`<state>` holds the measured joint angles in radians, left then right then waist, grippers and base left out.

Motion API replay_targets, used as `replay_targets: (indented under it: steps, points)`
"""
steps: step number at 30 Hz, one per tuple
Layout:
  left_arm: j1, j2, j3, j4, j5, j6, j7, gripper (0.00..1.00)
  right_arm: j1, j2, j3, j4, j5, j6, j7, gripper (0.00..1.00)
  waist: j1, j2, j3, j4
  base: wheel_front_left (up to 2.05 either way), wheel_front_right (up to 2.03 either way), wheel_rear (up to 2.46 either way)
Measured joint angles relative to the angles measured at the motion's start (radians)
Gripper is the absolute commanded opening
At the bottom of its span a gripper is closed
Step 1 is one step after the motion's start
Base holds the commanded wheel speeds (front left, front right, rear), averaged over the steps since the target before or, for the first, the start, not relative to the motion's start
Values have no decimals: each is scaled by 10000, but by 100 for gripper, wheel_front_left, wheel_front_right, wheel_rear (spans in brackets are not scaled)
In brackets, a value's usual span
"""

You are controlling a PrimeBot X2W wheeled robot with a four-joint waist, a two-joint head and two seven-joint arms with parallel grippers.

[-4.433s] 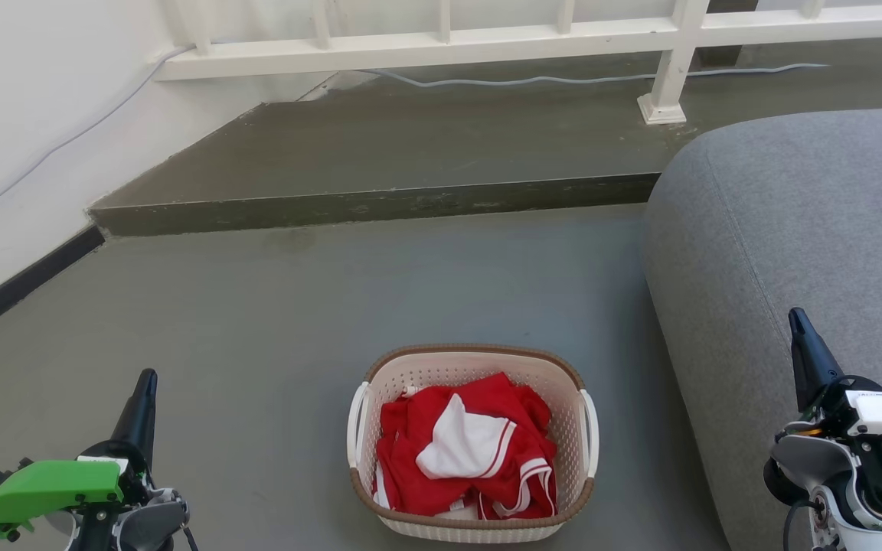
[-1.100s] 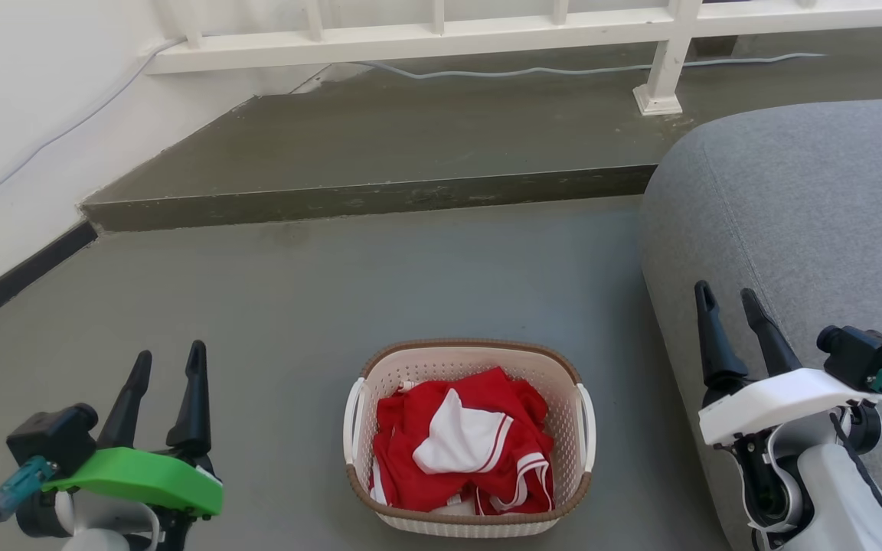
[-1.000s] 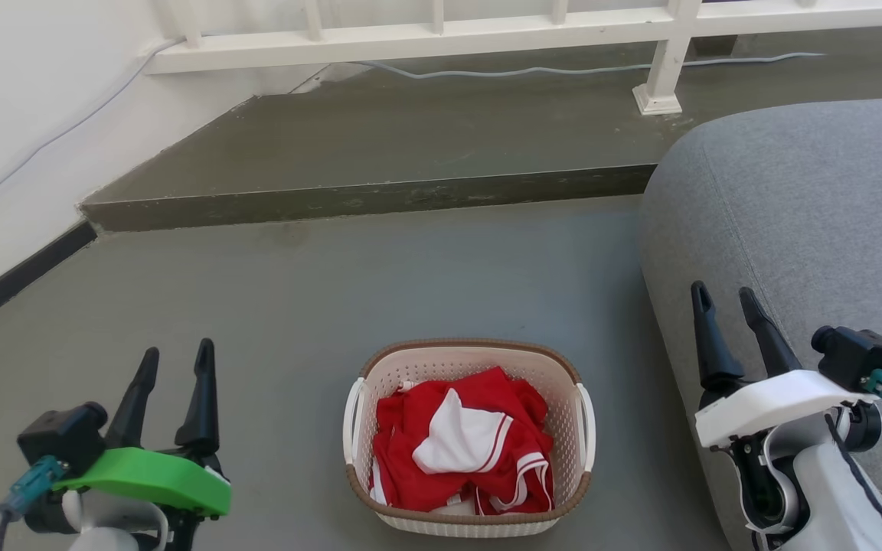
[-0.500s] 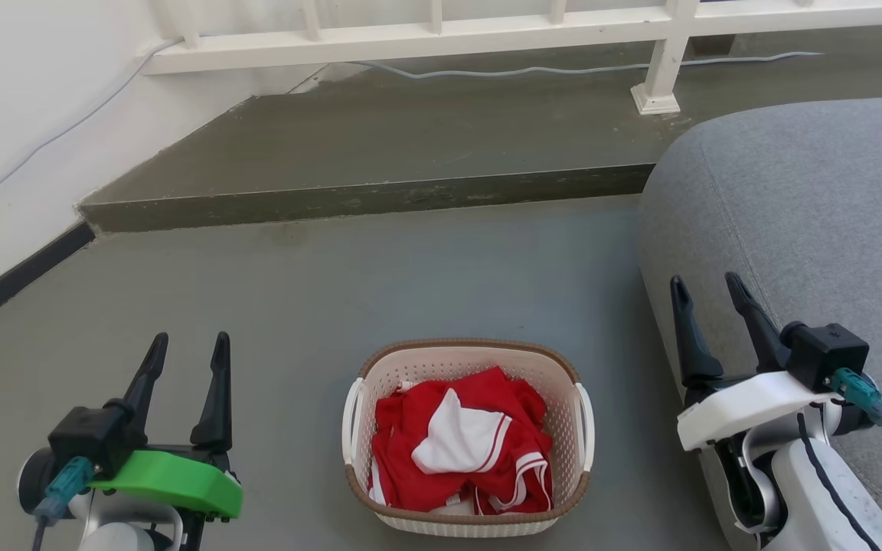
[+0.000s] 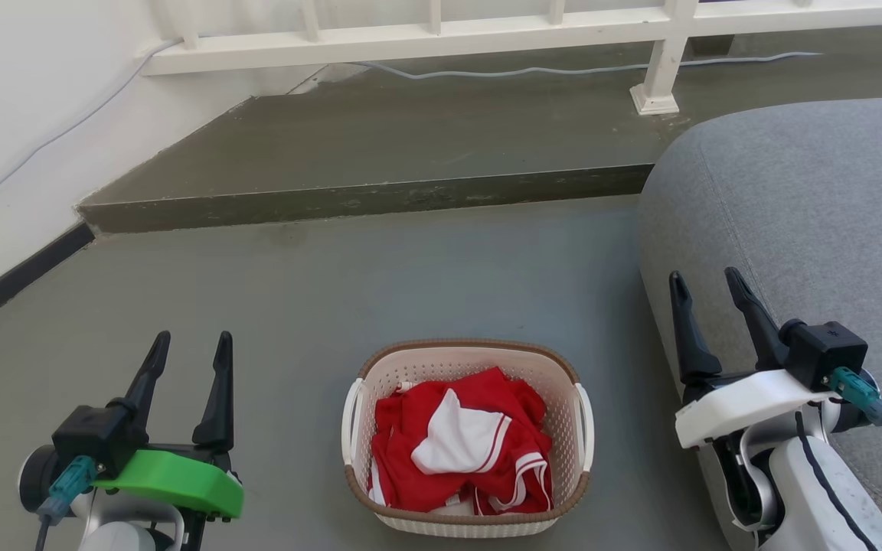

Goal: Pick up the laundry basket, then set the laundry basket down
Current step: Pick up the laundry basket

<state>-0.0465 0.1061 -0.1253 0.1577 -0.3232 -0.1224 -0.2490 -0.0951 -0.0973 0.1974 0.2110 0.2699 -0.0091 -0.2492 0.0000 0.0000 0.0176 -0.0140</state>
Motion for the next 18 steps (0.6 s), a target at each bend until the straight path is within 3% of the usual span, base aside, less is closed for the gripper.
replay_targets:
  steps: [18]
  points:
    - [-111, -36, 199, -44, 113, -8, 0, 100, 8, 105, -188, 52, -161, 88, -8, 100, 0, 0, 326, -114, 0, 0, 0]
